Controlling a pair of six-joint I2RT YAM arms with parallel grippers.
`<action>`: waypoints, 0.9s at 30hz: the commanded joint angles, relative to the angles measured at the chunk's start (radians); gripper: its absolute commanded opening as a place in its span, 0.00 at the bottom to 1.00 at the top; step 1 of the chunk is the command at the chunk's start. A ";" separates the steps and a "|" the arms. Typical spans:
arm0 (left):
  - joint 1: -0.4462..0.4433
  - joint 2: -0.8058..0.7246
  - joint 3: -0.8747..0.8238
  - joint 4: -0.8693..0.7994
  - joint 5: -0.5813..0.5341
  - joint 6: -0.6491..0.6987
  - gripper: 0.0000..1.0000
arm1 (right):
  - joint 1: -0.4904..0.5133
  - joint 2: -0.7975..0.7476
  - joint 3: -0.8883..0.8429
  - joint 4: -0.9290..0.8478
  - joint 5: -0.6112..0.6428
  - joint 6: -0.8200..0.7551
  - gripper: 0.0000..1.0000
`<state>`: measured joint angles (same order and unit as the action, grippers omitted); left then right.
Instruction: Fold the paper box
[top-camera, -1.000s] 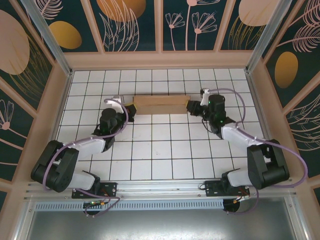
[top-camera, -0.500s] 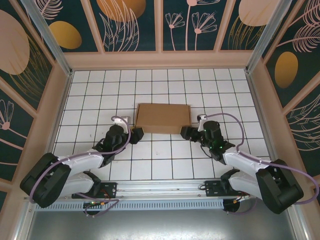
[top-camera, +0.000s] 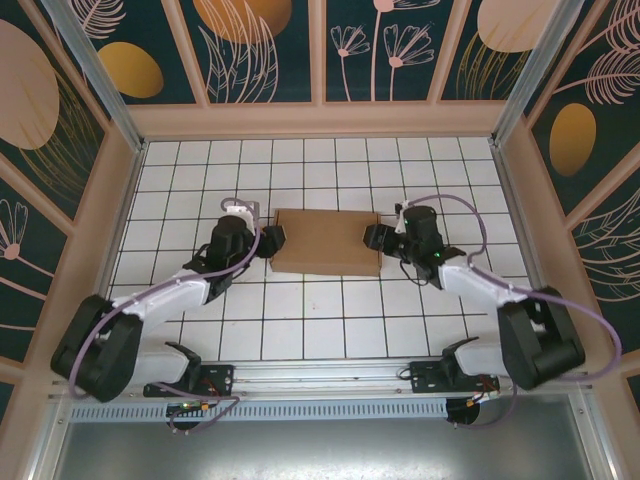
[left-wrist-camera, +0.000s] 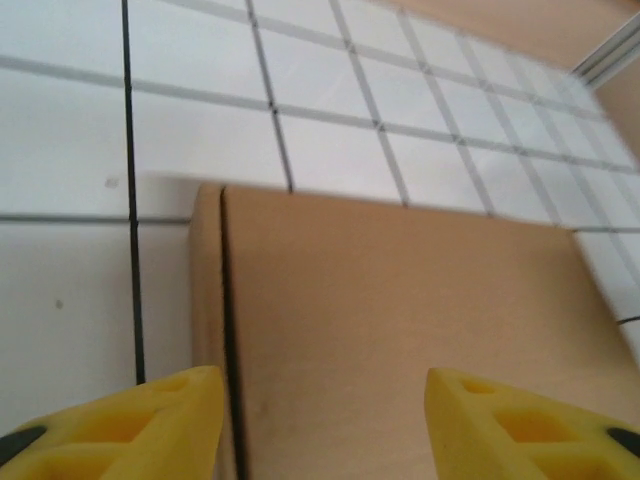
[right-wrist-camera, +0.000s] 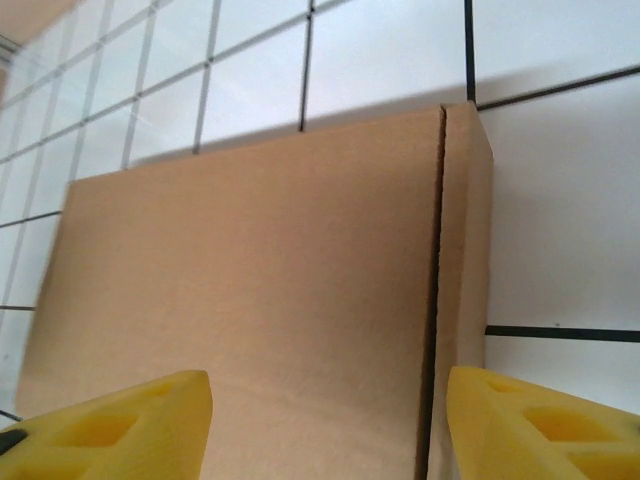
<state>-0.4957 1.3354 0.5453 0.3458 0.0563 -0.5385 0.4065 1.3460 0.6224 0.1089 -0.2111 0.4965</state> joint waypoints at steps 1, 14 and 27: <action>0.006 0.074 -0.010 0.039 0.067 -0.018 0.52 | -0.004 0.071 0.036 -0.081 -0.033 -0.008 0.61; 0.056 0.361 0.152 0.154 0.077 -0.059 0.30 | -0.034 0.415 0.274 -0.043 0.031 -0.071 0.33; 0.071 -0.018 0.073 0.225 -0.215 0.079 0.99 | -0.022 0.027 0.224 0.042 0.224 -0.146 0.99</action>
<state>-0.4248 1.4857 0.6731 0.4820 0.0036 -0.5182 0.3496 1.5654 0.8829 0.0860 -0.1463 0.3908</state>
